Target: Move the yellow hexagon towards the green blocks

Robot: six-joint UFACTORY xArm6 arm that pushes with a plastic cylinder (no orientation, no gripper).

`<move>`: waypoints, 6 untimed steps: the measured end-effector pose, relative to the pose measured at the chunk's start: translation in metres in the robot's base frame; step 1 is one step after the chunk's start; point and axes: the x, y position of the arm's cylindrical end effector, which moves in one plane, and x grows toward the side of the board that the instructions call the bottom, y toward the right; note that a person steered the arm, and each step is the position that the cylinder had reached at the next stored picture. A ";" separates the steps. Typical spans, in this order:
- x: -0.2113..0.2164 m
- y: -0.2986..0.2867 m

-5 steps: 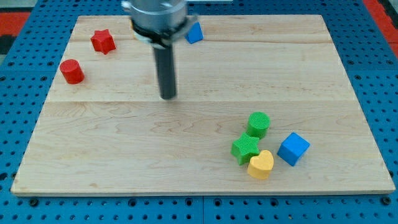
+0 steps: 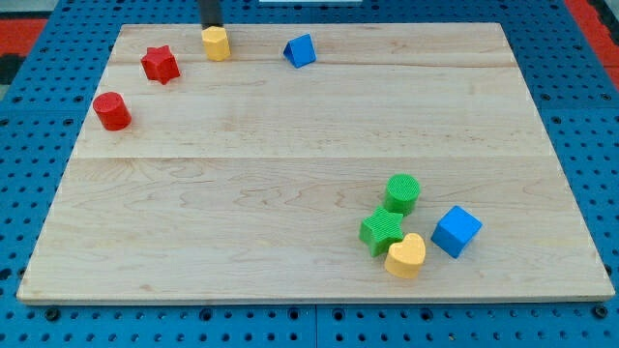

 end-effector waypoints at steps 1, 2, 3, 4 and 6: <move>0.013 0.009; 0.031 0.020; 0.048 0.053; 0.105 0.072; 0.202 0.192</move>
